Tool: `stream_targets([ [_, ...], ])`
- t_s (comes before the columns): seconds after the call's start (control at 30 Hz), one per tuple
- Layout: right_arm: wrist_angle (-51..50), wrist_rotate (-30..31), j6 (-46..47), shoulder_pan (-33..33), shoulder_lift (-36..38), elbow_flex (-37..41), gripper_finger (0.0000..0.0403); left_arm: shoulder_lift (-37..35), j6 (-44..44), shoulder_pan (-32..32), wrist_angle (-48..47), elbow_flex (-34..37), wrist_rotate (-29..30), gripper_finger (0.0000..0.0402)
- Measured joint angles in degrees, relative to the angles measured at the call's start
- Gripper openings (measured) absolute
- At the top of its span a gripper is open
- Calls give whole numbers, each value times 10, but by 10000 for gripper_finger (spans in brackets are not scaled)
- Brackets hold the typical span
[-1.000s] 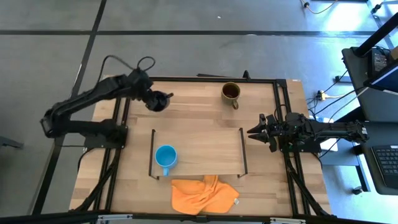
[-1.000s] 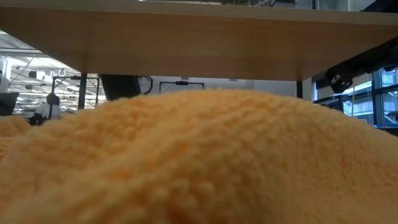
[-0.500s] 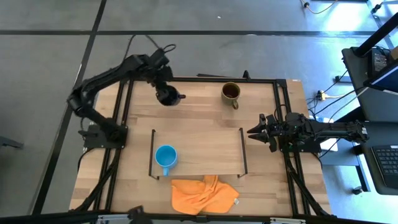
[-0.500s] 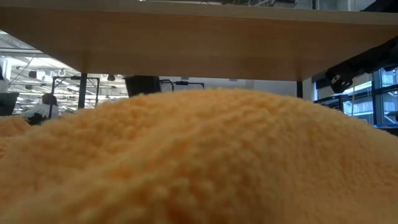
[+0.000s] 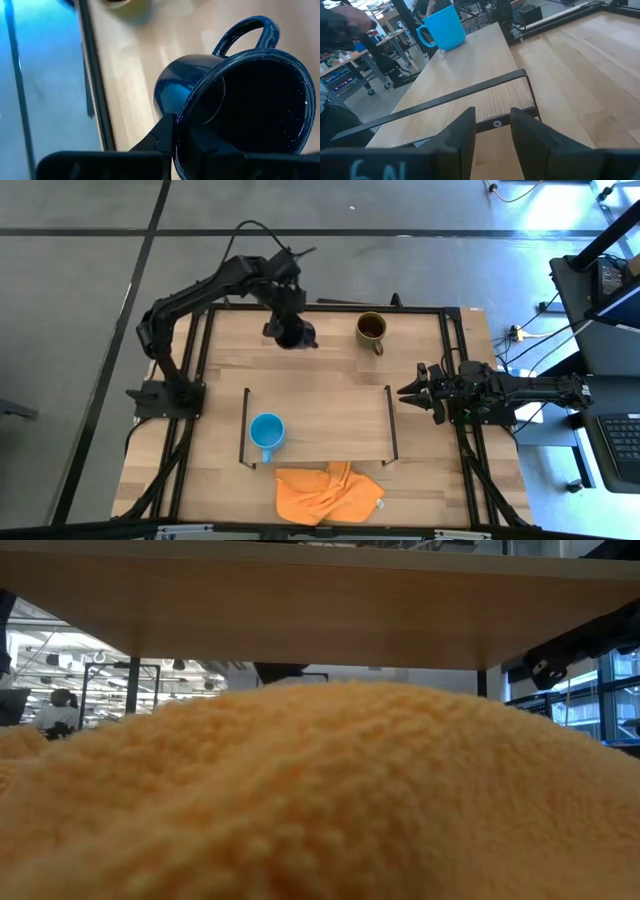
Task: Stack small to large cups/mugs on shelf
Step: Put the dark blue mug on the shelf
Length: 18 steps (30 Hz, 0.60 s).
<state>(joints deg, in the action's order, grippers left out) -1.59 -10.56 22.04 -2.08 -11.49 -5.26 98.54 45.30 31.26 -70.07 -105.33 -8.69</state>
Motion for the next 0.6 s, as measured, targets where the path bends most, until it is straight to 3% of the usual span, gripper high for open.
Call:
stream_targets([
  [0.2, 0, 0, 0, 0, 0, 0, 124, 2, 18, -62, -14, -29, 2, 12],
  [0.6, 0, 0, 0, 0, 0, 0, 124, 2, -26, -166, -23, -79, 15, 12],
])
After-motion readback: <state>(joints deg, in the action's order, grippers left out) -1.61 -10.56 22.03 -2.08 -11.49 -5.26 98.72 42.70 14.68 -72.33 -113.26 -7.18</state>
